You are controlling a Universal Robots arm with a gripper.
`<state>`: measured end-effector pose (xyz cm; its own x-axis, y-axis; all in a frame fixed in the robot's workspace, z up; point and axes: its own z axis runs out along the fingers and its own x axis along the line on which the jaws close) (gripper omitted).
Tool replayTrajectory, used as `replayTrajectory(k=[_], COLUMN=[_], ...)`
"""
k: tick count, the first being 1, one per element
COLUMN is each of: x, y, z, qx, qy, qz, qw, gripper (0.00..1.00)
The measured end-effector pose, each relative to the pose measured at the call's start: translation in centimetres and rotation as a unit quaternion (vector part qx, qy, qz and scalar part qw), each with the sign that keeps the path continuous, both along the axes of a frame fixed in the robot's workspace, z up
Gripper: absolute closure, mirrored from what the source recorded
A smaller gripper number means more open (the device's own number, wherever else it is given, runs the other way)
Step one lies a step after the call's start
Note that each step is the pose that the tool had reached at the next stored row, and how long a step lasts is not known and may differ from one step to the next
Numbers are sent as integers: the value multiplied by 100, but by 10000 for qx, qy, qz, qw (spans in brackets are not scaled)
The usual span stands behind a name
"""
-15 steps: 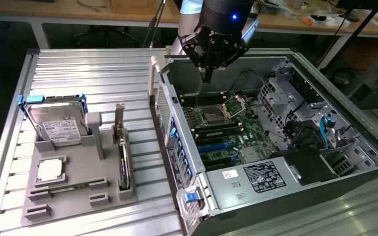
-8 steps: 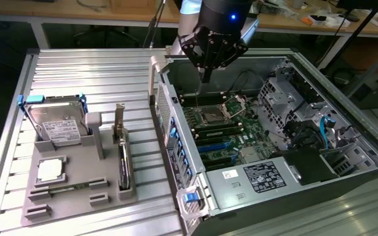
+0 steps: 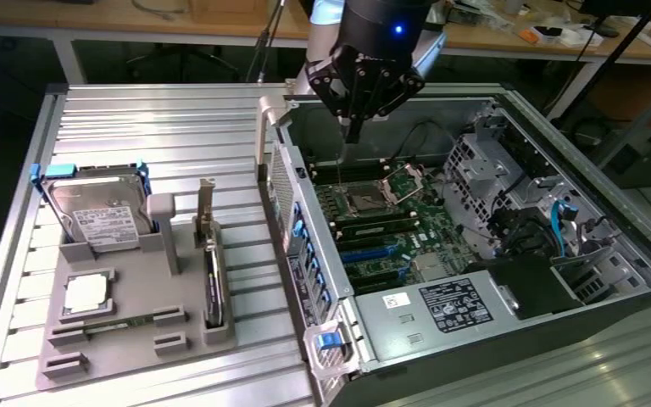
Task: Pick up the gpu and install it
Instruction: 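Reach for the gpu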
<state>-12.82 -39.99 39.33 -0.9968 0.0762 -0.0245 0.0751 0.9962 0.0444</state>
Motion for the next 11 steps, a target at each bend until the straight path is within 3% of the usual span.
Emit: replayTrajectory(k=[11], x=[-32], y=[-11], z=[0], qx=[0], qy=[0], qz=[0], qw=[10000], gripper=[89])
